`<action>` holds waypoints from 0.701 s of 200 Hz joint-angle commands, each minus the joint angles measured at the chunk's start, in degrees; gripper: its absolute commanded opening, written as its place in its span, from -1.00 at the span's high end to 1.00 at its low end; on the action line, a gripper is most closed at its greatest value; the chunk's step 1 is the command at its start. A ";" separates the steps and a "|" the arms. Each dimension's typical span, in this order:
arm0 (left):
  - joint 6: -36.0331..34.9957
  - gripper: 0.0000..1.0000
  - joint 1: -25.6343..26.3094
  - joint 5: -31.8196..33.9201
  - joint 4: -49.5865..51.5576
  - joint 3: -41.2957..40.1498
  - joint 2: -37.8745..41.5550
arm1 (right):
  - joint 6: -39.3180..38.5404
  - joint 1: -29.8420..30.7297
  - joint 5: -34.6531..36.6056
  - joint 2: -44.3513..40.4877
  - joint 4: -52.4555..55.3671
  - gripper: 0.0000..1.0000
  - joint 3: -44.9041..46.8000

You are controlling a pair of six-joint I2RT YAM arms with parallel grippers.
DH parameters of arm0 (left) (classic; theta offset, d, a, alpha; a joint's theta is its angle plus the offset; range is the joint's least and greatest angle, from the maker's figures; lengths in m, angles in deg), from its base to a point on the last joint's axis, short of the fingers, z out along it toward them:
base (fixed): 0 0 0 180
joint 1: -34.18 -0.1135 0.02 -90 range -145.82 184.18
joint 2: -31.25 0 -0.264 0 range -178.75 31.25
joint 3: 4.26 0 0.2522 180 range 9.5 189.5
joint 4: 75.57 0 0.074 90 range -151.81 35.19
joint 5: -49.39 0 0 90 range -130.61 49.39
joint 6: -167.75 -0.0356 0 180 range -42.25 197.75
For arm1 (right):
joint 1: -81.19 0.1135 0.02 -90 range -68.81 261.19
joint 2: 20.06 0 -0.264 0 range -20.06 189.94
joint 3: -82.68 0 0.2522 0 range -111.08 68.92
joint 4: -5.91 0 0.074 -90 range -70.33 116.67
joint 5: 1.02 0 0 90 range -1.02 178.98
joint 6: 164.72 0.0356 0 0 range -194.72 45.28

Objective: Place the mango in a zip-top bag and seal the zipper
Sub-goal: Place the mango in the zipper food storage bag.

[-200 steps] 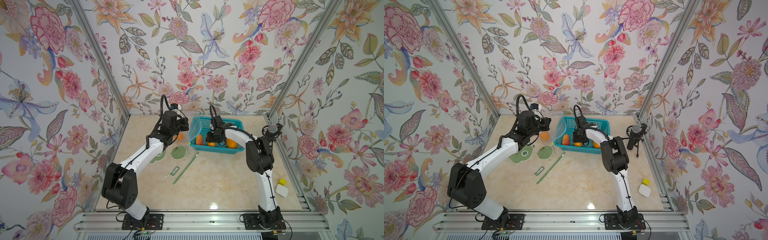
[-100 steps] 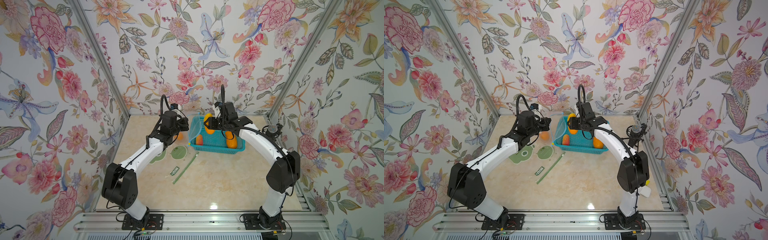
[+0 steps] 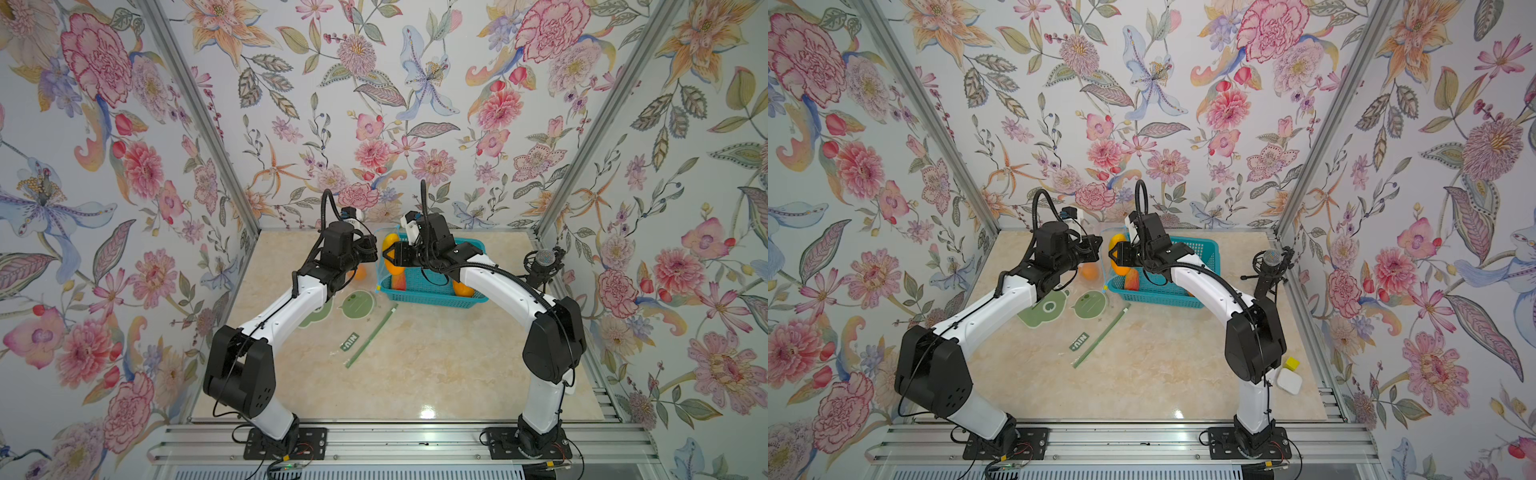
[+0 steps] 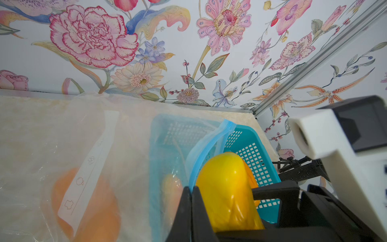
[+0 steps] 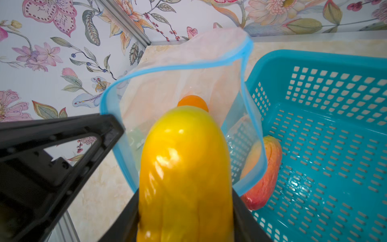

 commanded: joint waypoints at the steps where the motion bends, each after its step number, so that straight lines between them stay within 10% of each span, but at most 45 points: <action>1: 1.33 1.00 -0.54 -0.71 -1.36 -1.25 1.74 | 1.52 0.05 -1.35 2.78 -4.61 0.44 -0.40; 91: 1.52 1.00 -0.53 -2.11 -1.41 -1.44 1.74 | 2.52 0.99 4.99 12.82 -8.80 0.39 -9.07; 140: 0.72 1.00 -0.55 -1.16 0.04 -0.77 1.74 | 2.59 2.66 6.10 16.29 -9.16 -0.20 -12.62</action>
